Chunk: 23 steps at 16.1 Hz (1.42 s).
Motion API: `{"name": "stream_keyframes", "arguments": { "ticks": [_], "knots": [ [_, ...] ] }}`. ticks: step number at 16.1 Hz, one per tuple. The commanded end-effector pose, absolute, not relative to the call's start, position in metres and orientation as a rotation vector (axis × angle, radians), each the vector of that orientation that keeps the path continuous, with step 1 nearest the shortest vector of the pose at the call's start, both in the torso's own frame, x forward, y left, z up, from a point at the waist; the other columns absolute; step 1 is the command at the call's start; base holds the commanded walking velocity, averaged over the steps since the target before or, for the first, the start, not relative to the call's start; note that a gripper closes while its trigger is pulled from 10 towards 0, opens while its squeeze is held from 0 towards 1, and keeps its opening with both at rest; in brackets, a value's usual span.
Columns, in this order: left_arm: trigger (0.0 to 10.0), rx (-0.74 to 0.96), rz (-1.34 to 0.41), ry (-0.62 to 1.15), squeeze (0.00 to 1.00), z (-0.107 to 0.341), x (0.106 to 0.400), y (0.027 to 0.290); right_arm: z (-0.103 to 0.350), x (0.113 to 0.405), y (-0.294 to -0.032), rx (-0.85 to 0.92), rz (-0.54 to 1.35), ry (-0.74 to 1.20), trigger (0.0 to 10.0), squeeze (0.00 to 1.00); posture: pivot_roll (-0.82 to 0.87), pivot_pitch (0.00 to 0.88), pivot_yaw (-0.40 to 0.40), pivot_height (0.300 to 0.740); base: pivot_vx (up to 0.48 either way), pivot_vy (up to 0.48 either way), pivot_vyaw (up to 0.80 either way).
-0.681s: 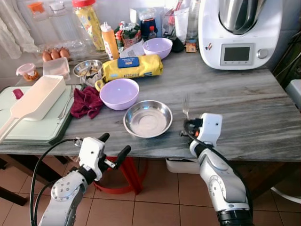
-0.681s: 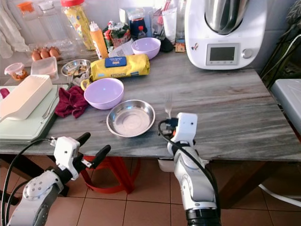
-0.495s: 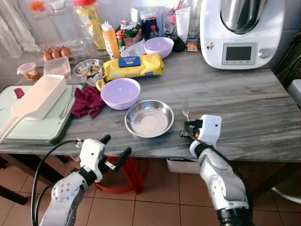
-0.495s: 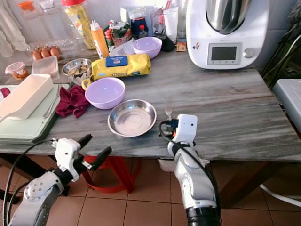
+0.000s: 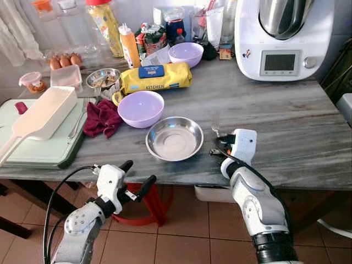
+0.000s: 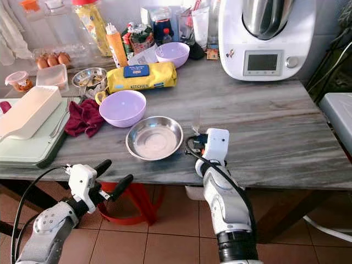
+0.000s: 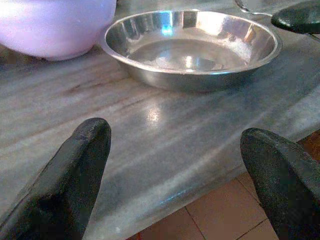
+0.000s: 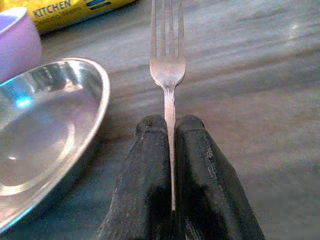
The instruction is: Setting the table
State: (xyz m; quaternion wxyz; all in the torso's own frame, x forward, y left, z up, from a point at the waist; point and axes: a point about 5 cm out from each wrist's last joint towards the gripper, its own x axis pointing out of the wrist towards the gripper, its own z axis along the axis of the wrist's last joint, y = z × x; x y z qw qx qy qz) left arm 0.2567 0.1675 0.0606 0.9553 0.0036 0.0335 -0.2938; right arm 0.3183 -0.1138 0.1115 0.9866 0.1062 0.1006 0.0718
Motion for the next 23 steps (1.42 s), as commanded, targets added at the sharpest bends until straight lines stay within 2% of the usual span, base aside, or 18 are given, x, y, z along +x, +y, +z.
{"name": "stream_keyframes", "arguments": {
  "ticks": [1,8,15,17,23],
  "knots": [
    [10.0,0.024,-0.606,0.068,0.0,0.06,0.258,0.17,0.112,0.32,-0.108,0.222,0.171,0.205,10.0,0.0,-0.1,0.066,0.094,0.74,0.0,0.0,0.0],
    [10.0,0.017,-0.615,0.05,0.0,0.061,0.259,0.164,0.102,0.321,-0.103,0.21,0.19,0.28,10.0,0.0,-0.1,0.067,0.094,0.74,0.0,0.0,0.0],
    [10.0,0.018,-0.619,0.036,0.0,0.067,0.259,0.16,0.094,0.322,-0.111,0.19,0.129,0.356,10.0,0.0,-0.1,0.066,0.096,0.74,0.0,0.0,0.0],
    [10.0,0.022,-0.629,0.022,0.0,0.077,0.26,0.156,0.089,0.32,-0.114,0.191,0.107,0.376,10.0,1.0,-0.1,0.067,0.098,0.74,0.0,0.0,0.0],
    [10.0,0.03,-0.634,0.026,0.0,0.082,0.259,0.154,0.09,0.322,-0.116,0.187,0.091,0.379,10.0,1.0,-0.1,0.066,0.1,0.74,0.0,0.0,0.0]
  ]
}}
